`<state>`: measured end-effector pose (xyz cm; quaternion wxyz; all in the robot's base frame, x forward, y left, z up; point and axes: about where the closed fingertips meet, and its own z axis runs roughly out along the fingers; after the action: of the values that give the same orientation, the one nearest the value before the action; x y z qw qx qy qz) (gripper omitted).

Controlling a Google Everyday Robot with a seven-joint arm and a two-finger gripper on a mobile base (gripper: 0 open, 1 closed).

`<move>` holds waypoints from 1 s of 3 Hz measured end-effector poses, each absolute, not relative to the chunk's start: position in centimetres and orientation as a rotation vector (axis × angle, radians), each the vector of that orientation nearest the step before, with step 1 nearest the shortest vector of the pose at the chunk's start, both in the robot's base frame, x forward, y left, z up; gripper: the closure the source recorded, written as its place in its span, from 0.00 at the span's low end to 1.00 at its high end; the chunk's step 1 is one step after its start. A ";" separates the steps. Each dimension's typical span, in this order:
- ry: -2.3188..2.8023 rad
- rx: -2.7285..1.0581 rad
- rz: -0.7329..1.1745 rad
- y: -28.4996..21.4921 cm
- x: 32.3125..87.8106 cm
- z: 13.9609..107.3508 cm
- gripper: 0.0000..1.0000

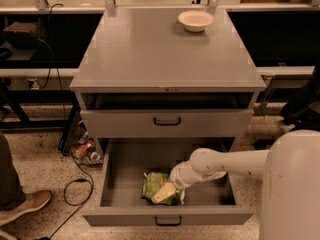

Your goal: Pick green jalapeno chip bag from middle drawer and place on counter

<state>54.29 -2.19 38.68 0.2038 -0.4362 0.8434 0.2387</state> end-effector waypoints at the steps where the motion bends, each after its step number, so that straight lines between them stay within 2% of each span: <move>1: 2.353 -1.230 0.694 -1.6 54.3 37.6 0.19; 2: 2.351 -1.230 0.721 -1.2 54.4 37.0 0.43; 3: 2.318 -1.185 0.815 -1.1 54.7 37.4 0.73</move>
Offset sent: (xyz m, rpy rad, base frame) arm 0.0043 0.0115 -0.0214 0.0399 0.0358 0.0217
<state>54.66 -1.07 37.44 0.2054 -0.4252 0.8315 0.2926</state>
